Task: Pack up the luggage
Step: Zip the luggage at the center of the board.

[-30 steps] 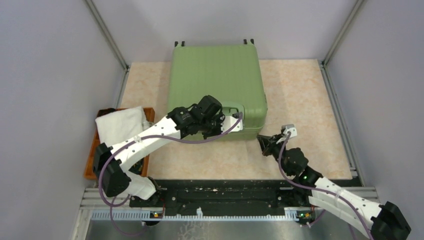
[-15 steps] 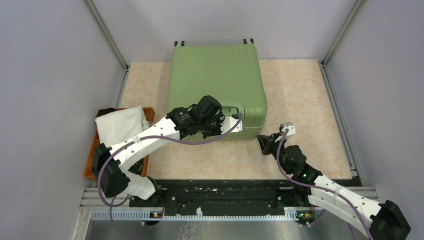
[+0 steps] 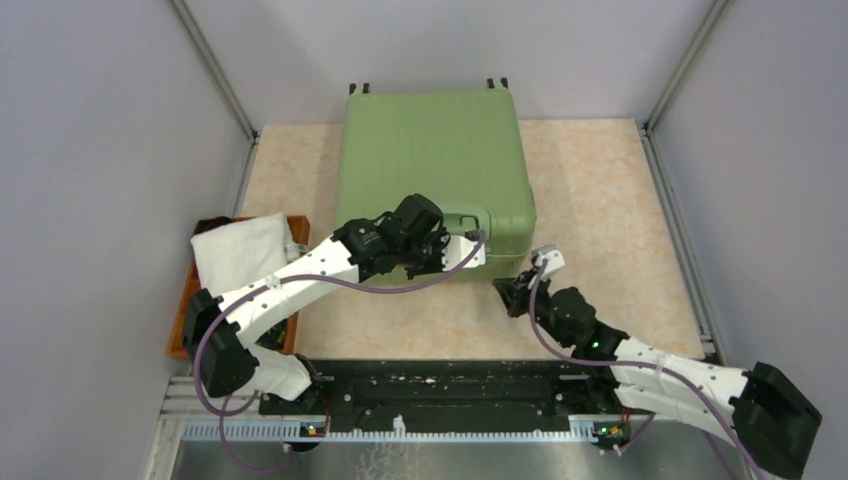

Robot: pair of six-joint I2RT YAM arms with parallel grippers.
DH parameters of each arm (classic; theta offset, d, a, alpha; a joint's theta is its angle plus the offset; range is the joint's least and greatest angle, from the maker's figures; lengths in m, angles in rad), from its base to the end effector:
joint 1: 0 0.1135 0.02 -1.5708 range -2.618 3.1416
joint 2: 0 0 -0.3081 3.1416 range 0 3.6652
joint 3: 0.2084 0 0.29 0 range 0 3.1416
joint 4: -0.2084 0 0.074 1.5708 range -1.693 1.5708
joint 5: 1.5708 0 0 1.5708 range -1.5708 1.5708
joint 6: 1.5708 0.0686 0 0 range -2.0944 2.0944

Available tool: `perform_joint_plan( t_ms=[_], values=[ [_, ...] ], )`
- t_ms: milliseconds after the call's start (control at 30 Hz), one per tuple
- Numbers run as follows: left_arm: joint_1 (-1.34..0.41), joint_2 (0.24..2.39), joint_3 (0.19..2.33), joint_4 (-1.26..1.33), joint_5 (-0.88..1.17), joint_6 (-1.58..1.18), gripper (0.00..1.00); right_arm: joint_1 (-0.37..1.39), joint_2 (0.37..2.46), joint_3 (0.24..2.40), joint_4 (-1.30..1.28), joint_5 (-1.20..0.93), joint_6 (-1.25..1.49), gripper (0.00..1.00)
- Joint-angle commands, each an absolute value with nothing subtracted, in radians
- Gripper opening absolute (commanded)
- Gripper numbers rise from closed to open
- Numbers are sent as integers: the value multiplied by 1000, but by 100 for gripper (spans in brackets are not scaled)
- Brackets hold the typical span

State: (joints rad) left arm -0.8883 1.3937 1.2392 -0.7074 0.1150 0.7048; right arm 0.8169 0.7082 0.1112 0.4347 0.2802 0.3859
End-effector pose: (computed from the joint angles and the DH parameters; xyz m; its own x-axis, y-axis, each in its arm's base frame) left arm 0.2133 -0.2749 0.3245 0.1653 0.8171 -0.5523 0.9333 0.0515 0.3554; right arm 0.1456 0.1273 0.1814 -0.2959 0.2133 -0.9311 -0.4344 0.8381 0.3301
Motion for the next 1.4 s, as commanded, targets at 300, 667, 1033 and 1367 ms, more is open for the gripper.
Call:
perform_joint_plan(
  t_ms=[300, 667, 1033, 1367],
  values=[
    [-920, 1290, 1331, -307, 132, 768, 0, 985, 740, 185, 447, 488, 402, 22],
    [-920, 1244, 1351, -278, 68, 848, 0, 522, 511, 101, 266, -50, 455, 57],
    [-920, 1217, 1362, -280, 38, 875, 0, 471, 739, 147, 511, -142, 401, 48],
    [-920, 1201, 1352, -298, 41, 859, 0, 462, 881, 218, 602, -153, 354, 42]
  ],
)
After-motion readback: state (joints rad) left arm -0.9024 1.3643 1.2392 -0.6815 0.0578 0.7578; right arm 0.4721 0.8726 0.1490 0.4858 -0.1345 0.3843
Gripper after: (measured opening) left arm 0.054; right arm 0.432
